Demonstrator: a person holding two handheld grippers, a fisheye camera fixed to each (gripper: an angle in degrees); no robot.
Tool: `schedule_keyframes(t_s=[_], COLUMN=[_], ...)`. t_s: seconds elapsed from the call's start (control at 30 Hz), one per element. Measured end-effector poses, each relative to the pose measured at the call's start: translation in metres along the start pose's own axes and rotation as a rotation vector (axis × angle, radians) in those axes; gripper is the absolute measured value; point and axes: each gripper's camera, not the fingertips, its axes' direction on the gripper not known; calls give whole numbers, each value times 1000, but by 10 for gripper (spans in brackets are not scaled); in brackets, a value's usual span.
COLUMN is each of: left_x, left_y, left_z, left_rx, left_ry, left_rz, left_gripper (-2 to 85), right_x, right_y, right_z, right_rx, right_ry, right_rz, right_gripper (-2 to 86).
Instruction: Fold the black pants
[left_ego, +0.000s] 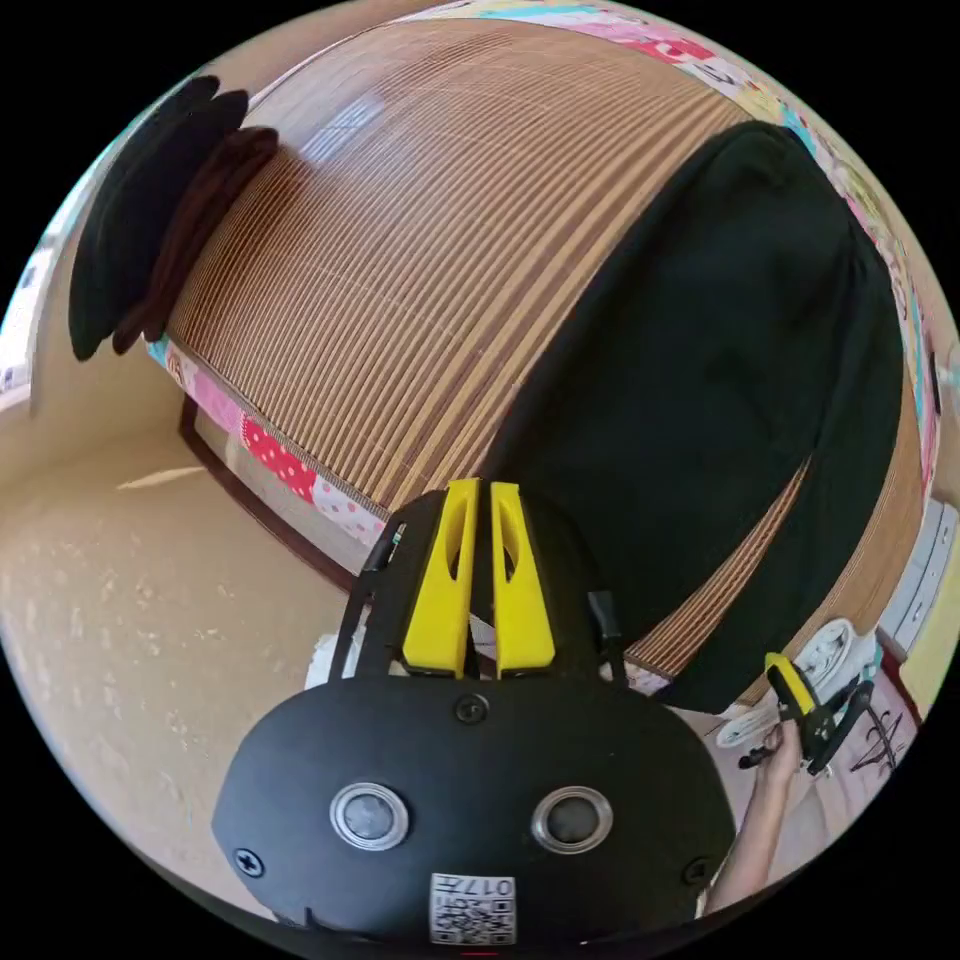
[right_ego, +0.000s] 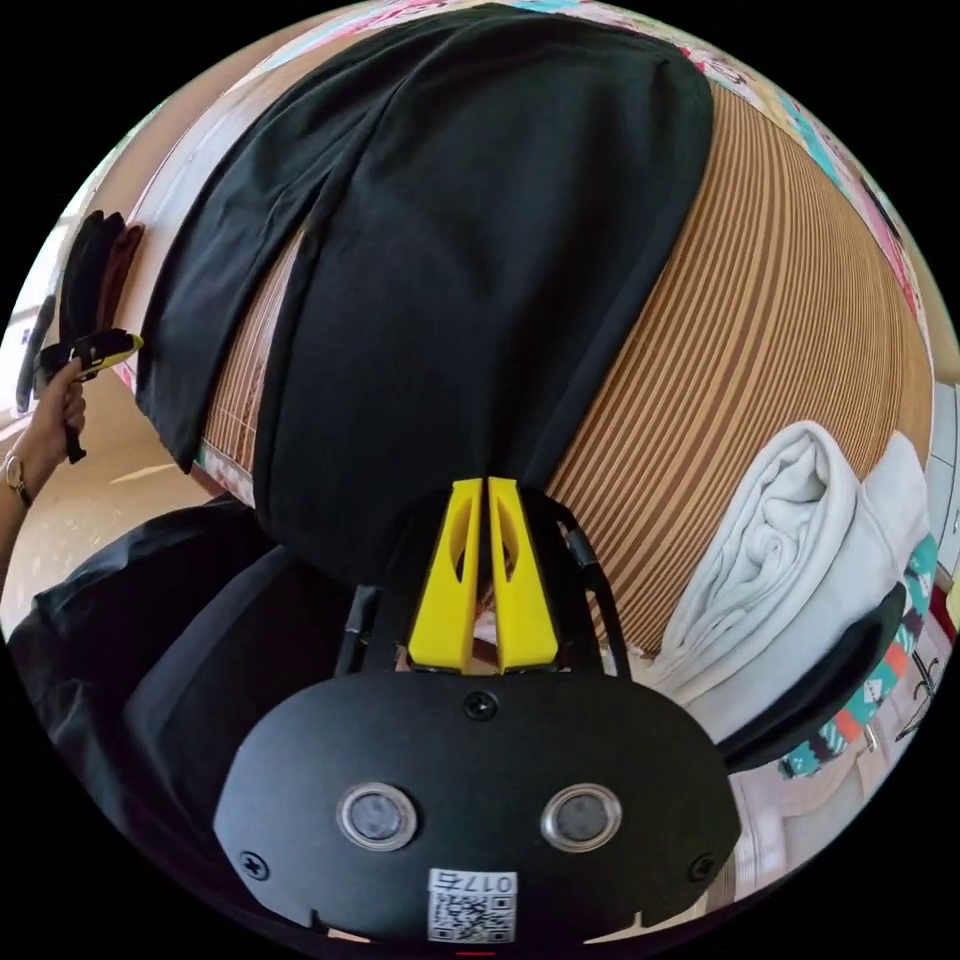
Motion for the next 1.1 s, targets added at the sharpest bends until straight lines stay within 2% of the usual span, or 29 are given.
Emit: schedule_keyframes(t_s=[0.1, 0.2, 0.3, 0.43, 0.6, 0.83, 1.0, 1.07, 1.1], left_x=[-36, -63, -70, -32, 33, 123, 152, 147, 142], left_y=[6, 18, 31, 50, 75, 117, 138, 141, 142], left_z=[-9, -16, -17, -16, -7, -21, -21, -15, -16], left_rx=[39, 90, 120, 129, 18, -98, -129, -120, -86], left_ry=[141, 201, 237, 259, 393, 596, 528, 367, 316], left_rz=[-50, -119, -123, 96, 397, 831, 1038, 994, 973], left_gripper=[14, 26, 38, 55, 62, 159, 161, 59, 51], right_x=[30, 66, 79, 86, 114, 78, 42, 36, 36], right_y=[43, 78, 100, 122, 154, 172, 162, 157, 153], right_z=[-28, -18, 5, 11, -11, -93, -122, -121, -118], right_rx=[171, 127, 83, 90, 170, 331, 368, 330, 285], right_ry=[-76, -187, -349, -334, -580, -710, -756, -749, -739], right_rz=[169, 339, 283, 245, 233, -9, -179, -218, -261], right_gripper=[41, 77, 93, 57, 35, 30, 33, 36, 38])
